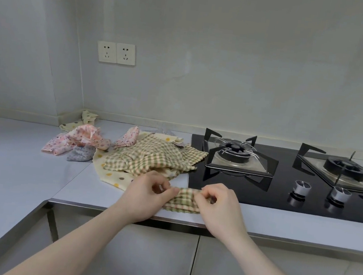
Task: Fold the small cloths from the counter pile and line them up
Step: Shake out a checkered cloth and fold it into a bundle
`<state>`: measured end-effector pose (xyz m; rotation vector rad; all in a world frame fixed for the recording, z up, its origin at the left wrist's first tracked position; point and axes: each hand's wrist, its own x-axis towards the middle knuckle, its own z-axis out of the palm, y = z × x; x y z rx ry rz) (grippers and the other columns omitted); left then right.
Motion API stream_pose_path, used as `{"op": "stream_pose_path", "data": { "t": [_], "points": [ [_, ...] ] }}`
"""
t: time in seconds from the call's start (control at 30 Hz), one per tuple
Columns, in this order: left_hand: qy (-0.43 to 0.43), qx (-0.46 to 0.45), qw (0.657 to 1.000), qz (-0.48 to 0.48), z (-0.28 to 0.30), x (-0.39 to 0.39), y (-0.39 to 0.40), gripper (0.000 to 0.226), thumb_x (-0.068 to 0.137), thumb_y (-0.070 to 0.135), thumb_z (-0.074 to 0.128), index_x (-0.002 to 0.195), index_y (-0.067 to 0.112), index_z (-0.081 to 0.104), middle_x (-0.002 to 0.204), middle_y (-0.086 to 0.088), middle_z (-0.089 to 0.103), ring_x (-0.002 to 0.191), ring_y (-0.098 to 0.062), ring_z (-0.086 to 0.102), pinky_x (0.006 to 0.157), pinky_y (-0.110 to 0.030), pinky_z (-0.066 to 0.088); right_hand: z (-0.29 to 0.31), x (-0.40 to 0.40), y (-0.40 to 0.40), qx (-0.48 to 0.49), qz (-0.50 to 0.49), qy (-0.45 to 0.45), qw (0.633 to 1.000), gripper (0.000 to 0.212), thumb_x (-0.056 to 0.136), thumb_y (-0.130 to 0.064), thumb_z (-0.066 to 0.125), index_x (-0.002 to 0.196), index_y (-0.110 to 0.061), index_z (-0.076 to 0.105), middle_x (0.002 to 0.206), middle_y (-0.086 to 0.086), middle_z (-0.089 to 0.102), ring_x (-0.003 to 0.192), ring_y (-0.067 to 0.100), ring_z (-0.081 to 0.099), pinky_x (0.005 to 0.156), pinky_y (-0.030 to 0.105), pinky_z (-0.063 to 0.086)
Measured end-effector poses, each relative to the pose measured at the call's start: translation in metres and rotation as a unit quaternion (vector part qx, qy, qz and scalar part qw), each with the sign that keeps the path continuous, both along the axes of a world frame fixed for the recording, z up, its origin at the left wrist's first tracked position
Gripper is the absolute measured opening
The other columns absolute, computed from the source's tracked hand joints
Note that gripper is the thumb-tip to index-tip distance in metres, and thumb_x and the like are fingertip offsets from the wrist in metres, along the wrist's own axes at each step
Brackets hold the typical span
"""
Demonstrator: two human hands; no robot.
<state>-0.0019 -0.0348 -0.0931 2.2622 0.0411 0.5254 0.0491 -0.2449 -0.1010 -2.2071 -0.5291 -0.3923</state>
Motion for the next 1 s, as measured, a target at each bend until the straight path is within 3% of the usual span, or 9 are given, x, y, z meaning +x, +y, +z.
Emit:
{"op": "stream_pose_path", "data": {
  "t": [0.1, 0.2, 0.3, 0.43, 0.63, 0.73, 0.8, 0.9, 1.0],
  "points": [
    [0.001, 0.014, 1.0, 0.003, 0.004, -0.001, -0.002, 0.032, 0.078, 0.051, 0.082, 0.065, 0.027, 0.068, 0.096, 0.014, 0.068, 0.091, -0.003, 0.067, 0.087, -0.035, 0.055, 0.002, 0.001, -0.002, 0.0, 0.007, -0.013, 1.0, 0.019, 0.09, -0.029, 0.064, 0.071, -0.026, 0.067, 0.095, -0.019, 0.064, 0.096, 0.016, 0.055, 0.077, 0.021, 0.042],
    [0.003, 0.018, 1.0, -0.003, 0.003, -0.007, -0.002, 0.032, 0.077, 0.045, 0.085, 0.066, 0.025, 0.062, 0.097, 0.015, 0.067, 0.101, -0.002, 0.065, 0.09, -0.032, 0.052, 0.002, -0.01, -0.004, -0.021, 0.032, -0.014, 0.999, 0.012, 0.087, -0.026, 0.068, 0.079, -0.032, 0.064, 0.1, -0.025, 0.063, 0.104, 0.003, 0.047, 0.08, 0.011, 0.038],
    [0.011, -0.006, 1.0, -0.009, -0.002, -0.008, 0.0, 0.028, 0.077, 0.045, 0.084, 0.084, 0.03, 0.061, 0.099, 0.018, 0.065, 0.102, -0.009, 0.064, 0.086, -0.026, 0.051, 0.0, -0.011, -0.005, -0.014, 0.055, 0.007, 0.998, 0.02, 0.085, -0.023, 0.071, 0.09, -0.038, 0.06, 0.105, -0.029, 0.059, 0.112, -0.002, 0.045, 0.081, 0.017, 0.045],
    [0.04, 0.023, 0.999, -0.01, -0.005, -0.002, 0.002, 0.038, 0.082, 0.049, 0.079, 0.115, 0.043, 0.06, 0.107, 0.03, 0.06, 0.108, 0.001, 0.056, 0.089, -0.012, 0.042, -0.003, -0.001, -0.004, 0.009, 0.064, 0.095, 0.993, 0.042, 0.083, -0.024, 0.075, 0.11, -0.047, 0.052, 0.108, -0.036, 0.043, 0.114, -0.005, 0.049, 0.08, 0.02, 0.052],
    [0.15, 0.069, 0.986, -0.028, -0.008, 0.005, -0.004, 0.021, 0.081, 0.05, 0.066, 0.096, 0.036, 0.059, 0.1, 0.025, 0.05, 0.098, -0.006, 0.047, 0.086, -0.023, 0.039, 0.008, 0.008, -0.003, -0.034, 0.071, 0.171, 0.982, 0.049, 0.084, -0.017, 0.077, 0.122, -0.041, 0.057, 0.117, -0.032, 0.052, 0.124, -0.003, 0.039, 0.096, 0.007, 0.035],
    [0.254, 0.017, 0.967, -0.027, 0.025, 0.001, -0.01, 0.025, 0.08, 0.051, 0.062, 0.093, 0.03, 0.059, 0.093, 0.02, 0.051, 0.092, -0.013, 0.048, 0.081, -0.032, 0.04, 0.038, 0.005, 0.001, -0.073, 0.066, 0.246, 0.964, 0.038, 0.083, -0.011, 0.076, 0.1, -0.042, 0.062, 0.106, -0.019, 0.057, 0.11, 0.007, 0.05, 0.087, 0.006, 0.036],
    [0.312, -0.049, 0.948, -0.033, 0.067, -0.008, -0.018, 0.015, 0.088, 0.036, 0.066, 0.091, 0.025, 0.056, 0.078, 0.012, 0.055, 0.075, -0.013, 0.051, 0.072, -0.039, 0.044, 0.075, -0.001, 0.0, -0.063, 0.056, 0.335, 0.938, 0.033, 0.084, -0.009, 0.074, 0.088, -0.04, 0.063, 0.1, -0.009, 0.059, 0.094, 0.01, 0.059, 0.074, 0.007, 0.042],
    [0.313, -0.154, 0.937, -0.024, 0.124, -0.024, -0.026, 0.013, 0.091, 0.02, 0.068, 0.092, 0.022, 0.054, 0.071, 0.004, 0.057, 0.061, -0.01, 0.05, 0.06, -0.031, 0.043, 0.133, -0.017, -0.011, -0.025, 0.051, 0.373, 0.926, 0.019, 0.085, -0.016, 0.076, 0.088, -0.033, 0.067, 0.093, -0.009, 0.067, 0.082, 0.003, 0.064, 0.069, 0.012, 0.046],
    [0.281, -0.238, 0.929, -0.03, 0.178, -0.03, -0.031, 0.022, 0.081, 0.026, 0.074, 0.096, 0.022, 0.06, 0.078, 0.005, 0.062, 0.072, -0.013, 0.059, 0.072, -0.041, 0.051, 0.189, -0.03, -0.031, 0.037, 0.036, 0.409, 0.911, 0.014, 0.084, -0.026, 0.081, 0.093, -0.027, 0.07, 0.089, -0.01, 0.075, 0.076, 0.004, 0.068, 0.069, 0.019, 0.052]
  ]
}}
